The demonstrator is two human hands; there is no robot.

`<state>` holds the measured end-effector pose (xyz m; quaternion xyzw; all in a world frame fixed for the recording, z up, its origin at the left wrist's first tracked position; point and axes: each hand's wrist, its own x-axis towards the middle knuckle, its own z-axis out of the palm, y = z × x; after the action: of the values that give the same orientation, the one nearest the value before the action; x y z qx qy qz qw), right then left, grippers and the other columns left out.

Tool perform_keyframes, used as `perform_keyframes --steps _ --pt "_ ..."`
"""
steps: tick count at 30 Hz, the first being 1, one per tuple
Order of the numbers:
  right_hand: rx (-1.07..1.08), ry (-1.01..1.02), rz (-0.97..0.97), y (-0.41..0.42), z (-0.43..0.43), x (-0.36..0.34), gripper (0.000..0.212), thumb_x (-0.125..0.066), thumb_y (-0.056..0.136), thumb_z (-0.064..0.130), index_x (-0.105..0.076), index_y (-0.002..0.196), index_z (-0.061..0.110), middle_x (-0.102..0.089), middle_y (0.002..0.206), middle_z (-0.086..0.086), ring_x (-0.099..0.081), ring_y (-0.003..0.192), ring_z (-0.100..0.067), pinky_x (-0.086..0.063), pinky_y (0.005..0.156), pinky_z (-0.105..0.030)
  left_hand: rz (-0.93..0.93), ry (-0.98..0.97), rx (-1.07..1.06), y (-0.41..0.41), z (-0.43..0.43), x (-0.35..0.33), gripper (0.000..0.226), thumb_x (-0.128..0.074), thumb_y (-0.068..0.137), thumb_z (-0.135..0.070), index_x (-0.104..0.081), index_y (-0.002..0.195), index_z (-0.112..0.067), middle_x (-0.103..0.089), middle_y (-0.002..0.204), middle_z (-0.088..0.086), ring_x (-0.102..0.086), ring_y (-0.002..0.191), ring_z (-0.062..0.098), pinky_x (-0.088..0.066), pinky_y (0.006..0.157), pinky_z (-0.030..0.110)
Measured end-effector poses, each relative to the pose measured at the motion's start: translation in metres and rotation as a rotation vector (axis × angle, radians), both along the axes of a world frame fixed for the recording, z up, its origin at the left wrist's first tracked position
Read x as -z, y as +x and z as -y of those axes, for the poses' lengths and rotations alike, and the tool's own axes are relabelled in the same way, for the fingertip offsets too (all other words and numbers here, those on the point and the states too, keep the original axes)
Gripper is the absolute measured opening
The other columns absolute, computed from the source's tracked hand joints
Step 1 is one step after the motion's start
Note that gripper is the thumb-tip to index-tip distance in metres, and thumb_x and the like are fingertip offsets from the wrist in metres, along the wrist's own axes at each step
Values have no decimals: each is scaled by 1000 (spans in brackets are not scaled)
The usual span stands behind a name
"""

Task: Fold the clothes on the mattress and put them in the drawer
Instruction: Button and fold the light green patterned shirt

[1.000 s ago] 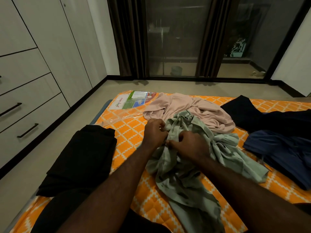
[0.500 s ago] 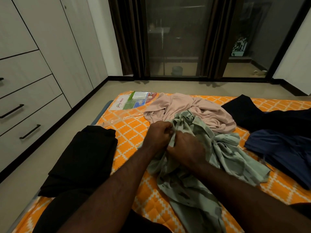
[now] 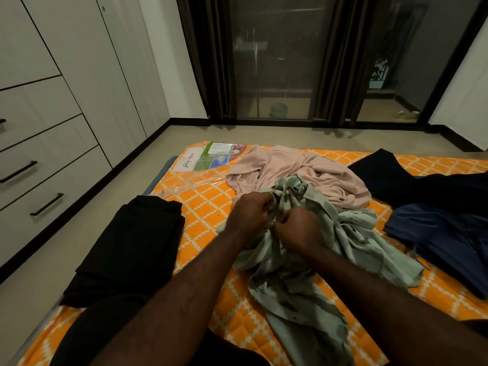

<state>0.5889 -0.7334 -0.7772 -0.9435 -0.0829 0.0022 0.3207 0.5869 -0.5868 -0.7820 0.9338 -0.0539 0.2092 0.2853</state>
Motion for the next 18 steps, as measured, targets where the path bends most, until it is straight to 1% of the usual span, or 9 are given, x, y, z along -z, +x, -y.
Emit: perform_keyframes --steps 2,4,7,9,11,13,14,16,18 --pt "-25 -18 5 -3 0 0 28 -76 85 36 -64 67 18 -61 61 2 -58 53 -9 -38 45 -22 -19 5 6 0 1 0 11 -61 85 -11 -67 82 -20 -66 76 -3 -59 70 15 -47 61 33" --pt "-47 -54 19 -5 1 0 25 -74 86 29 -60 67 19 -58 61 3 -55 53 -8 -36 45 -20 -25 14 8 -1 2 1 11 -60 86 -12 -67 83 -20 -66 76 -3 -59 71 16 -49 62 36" --pt "-48 -98 39 -3 3 -1 23 -72 82 22 -59 63 18 -55 58 3 -53 52 -10 -34 45 -22 -23 37 -14 -2 1 0 12 -55 84 -15 -65 82 -21 -65 77 -2 -58 72 18 -48 63 38" --pt "-58 -103 34 1 4 -1 22 -76 81 24 -65 62 17 -60 58 2 -58 54 -10 -39 47 -24 -10 55 -27 -2 1 -1 11 -53 83 -15 -63 81 -20 -64 75 0 -57 72 20 -46 62 38" --pt "-79 -89 16 5 4 0 21 -79 81 25 -71 64 16 -66 60 2 -63 58 -9 -48 52 -25 -4 64 -33 -2 2 -2 10 -54 83 -14 -63 81 -18 -64 76 2 -56 72 21 -44 61 37" --pt "-93 -92 4 7 6 1 19 -76 84 19 -73 66 16 -69 64 1 -66 62 -11 -56 59 -30 -7 81 -33 -3 4 -1 9 -56 85 -13 -64 84 -16 -65 78 4 -56 73 22 -43 62 35" --pt "-96 -100 -2 7 6 1 18 -73 84 14 -74 67 16 -70 66 0 -67 65 -12 -57 62 -31 -9 86 -31 -3 5 0 9 -56 86 -14 -65 86 -16 -65 79 4 -57 73 22 -43 62 35" --pt "-100 -110 -10 7 7 1 18 -67 83 6 -75 69 15 -70 68 0 -68 69 -14 -55 63 -29 -17 93 -28 -5 7 1 9 -57 87 -15 -66 87 -17 -64 79 3 -57 73 21 -45 62 35" --pt "-96 -80 -9 6 7 1 18 -65 81 4 -76 72 16 -72 70 0 -68 71 -13 -54 64 -28 -28 94 -28 -5 8 2 8 -58 87 -16 -65 86 -19 -64 79 1 -57 72 20 -45 60 35"
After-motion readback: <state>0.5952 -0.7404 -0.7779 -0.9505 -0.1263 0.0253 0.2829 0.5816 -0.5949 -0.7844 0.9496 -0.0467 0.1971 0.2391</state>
